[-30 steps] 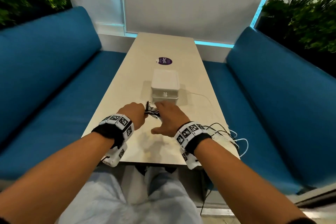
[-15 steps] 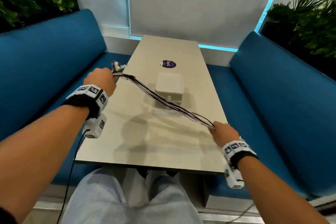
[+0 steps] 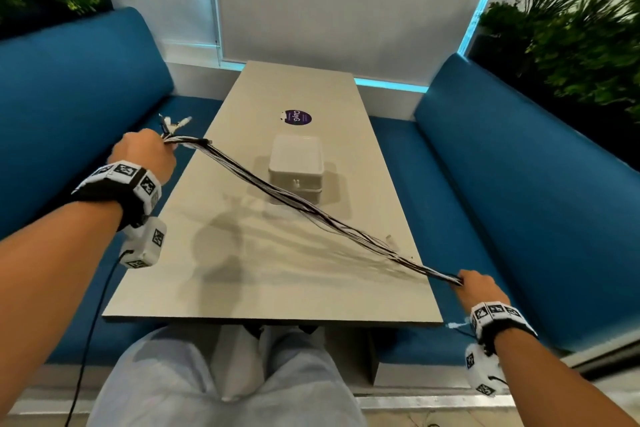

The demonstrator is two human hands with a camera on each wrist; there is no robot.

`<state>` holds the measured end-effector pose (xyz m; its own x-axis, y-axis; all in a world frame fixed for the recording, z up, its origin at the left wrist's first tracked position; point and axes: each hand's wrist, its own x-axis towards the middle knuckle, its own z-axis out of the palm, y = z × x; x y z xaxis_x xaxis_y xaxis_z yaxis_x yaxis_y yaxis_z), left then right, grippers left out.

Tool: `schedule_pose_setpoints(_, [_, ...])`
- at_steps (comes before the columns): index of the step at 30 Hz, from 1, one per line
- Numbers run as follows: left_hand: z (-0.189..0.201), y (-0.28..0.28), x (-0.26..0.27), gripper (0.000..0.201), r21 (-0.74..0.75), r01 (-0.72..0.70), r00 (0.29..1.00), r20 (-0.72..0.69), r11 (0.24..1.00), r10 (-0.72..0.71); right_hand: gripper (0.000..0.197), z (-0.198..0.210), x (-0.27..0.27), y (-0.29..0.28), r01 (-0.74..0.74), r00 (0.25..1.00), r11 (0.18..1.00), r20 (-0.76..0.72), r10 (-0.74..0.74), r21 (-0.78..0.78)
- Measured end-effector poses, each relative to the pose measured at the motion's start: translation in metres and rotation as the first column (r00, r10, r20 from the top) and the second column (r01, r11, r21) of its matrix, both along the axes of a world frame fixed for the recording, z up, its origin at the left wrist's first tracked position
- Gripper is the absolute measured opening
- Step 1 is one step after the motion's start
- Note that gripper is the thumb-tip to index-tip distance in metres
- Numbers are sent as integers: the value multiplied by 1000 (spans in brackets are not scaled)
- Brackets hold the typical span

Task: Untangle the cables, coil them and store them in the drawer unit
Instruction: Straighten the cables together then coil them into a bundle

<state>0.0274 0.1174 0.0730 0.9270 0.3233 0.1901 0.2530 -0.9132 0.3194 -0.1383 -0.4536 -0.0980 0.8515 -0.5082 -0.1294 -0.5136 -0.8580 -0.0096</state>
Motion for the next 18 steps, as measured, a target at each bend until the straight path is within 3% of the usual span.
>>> schedule_pose_setpoints(7, [-14, -20, -1, 42, 7, 60, 998, -26, 998, -60, 42, 3, 2, 3, 81, 996, 990, 31, -85, 118])
schedule_pose_setpoints(13, [-20, -54, -13, 43, 99, 199, 979, -56, 975, -194, 116, 26, 29, 10, -31, 977, 979, -201, 73, 203])
schedule_pose_setpoints(15, [-25, -61, -17, 42, 112, 233, 972, -65, 966, -227, 126, 39, 35, 18, -80, 959, 970, -249, 138, 228])
schedule_pose_setpoints(18, [-33, -74, -26, 39, 118, 273, 960, -95, 955, -263, 132, 60, 43, 36, -163, 954, 958, -211, 214, 236])
